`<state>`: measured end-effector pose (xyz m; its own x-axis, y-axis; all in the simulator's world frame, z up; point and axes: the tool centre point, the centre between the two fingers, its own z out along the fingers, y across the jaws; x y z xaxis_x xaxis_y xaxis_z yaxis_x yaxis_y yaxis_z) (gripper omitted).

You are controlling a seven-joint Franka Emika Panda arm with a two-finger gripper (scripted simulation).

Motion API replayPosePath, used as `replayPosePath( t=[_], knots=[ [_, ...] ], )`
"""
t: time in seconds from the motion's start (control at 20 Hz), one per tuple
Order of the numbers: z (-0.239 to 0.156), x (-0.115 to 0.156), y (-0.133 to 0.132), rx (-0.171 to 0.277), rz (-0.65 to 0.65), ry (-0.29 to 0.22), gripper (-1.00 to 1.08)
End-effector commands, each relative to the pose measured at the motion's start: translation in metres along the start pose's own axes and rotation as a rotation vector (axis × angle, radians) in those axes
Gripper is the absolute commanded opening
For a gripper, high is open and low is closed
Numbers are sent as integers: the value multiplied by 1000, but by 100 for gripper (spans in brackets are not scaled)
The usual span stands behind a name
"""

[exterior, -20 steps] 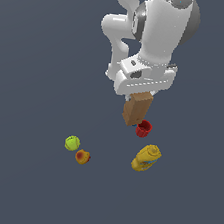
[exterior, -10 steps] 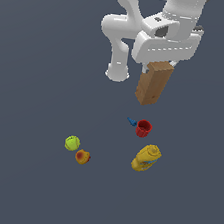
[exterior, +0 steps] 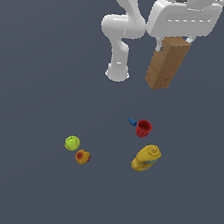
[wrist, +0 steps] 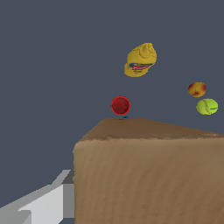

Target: Pick up a designated object from a clutter of objects.

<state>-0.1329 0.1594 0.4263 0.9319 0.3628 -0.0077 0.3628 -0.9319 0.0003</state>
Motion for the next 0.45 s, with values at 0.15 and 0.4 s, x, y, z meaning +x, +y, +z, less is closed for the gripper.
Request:
replayPosePath(
  t=[0.15,0.4],
  knots=[
    [-20,-4,-9,0,1,7,-100],
    [-22,-3,-10,0,1,8,-100]
  ],
)
